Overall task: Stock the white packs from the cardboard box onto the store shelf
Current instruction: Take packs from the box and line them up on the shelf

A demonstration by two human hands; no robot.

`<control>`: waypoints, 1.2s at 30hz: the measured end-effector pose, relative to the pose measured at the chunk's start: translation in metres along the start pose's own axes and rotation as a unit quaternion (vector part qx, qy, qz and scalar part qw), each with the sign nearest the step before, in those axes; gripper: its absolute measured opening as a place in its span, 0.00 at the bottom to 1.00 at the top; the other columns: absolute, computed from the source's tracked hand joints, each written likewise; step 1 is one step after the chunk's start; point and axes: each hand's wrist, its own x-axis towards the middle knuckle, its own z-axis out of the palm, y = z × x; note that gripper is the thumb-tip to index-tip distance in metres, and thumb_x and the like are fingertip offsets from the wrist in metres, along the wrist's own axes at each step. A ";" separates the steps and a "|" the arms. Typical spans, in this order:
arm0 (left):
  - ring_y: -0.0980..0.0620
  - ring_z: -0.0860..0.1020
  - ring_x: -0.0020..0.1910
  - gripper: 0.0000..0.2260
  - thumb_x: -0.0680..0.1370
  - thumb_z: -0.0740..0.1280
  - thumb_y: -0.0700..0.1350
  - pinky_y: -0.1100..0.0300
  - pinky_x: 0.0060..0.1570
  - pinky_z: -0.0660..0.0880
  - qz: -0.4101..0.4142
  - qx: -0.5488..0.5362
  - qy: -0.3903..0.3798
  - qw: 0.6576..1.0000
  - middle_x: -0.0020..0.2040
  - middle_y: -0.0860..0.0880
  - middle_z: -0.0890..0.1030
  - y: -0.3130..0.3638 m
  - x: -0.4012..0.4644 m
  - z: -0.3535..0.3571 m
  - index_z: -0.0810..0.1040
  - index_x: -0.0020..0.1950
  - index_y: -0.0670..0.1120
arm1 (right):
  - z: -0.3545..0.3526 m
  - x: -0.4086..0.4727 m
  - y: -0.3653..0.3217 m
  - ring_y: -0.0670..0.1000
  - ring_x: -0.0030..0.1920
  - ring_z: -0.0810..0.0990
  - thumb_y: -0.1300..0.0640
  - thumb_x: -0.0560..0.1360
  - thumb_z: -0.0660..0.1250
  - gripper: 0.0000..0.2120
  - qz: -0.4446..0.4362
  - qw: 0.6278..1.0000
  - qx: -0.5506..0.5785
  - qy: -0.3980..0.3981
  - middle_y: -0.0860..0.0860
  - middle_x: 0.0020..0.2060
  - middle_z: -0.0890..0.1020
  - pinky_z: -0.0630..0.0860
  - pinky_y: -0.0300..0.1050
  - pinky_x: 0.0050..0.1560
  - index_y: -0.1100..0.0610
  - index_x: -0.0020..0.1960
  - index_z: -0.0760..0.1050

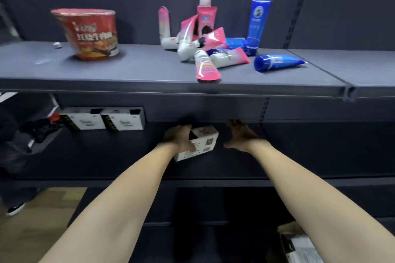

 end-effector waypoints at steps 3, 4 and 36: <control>0.48 0.79 0.53 0.28 0.65 0.80 0.49 0.57 0.45 0.74 -0.013 -0.034 -0.005 0.999 0.54 0.51 0.80 -0.036 -0.001 -0.006 0.72 0.60 0.52 | 0.021 0.013 -0.019 0.57 0.74 0.62 0.54 0.72 0.74 0.38 -0.019 1.000 0.001 -0.021 0.54 0.74 0.64 0.68 0.52 0.70 0.53 0.77 0.61; 0.48 0.79 0.54 0.29 0.65 0.80 0.47 0.56 0.47 0.76 -0.012 -0.045 -0.018 0.999 0.55 0.52 0.80 -0.045 -0.001 -0.007 0.72 0.61 0.53 | 0.027 0.017 -0.024 0.56 0.74 0.63 0.54 0.72 0.74 0.37 -0.022 0.999 0.001 -0.028 0.53 0.74 0.65 0.68 0.52 0.70 0.53 0.77 0.61; 0.46 0.50 0.79 0.39 0.70 0.77 0.50 0.43 0.76 0.51 0.209 0.170 -0.068 0.961 0.80 0.53 0.55 -0.089 0.014 -0.028 0.62 0.77 0.60 | 0.052 0.043 -0.092 0.55 0.63 0.75 0.62 0.81 0.58 0.17 0.009 0.997 0.069 -0.047 0.55 0.65 0.77 0.73 0.47 0.62 0.55 0.68 0.72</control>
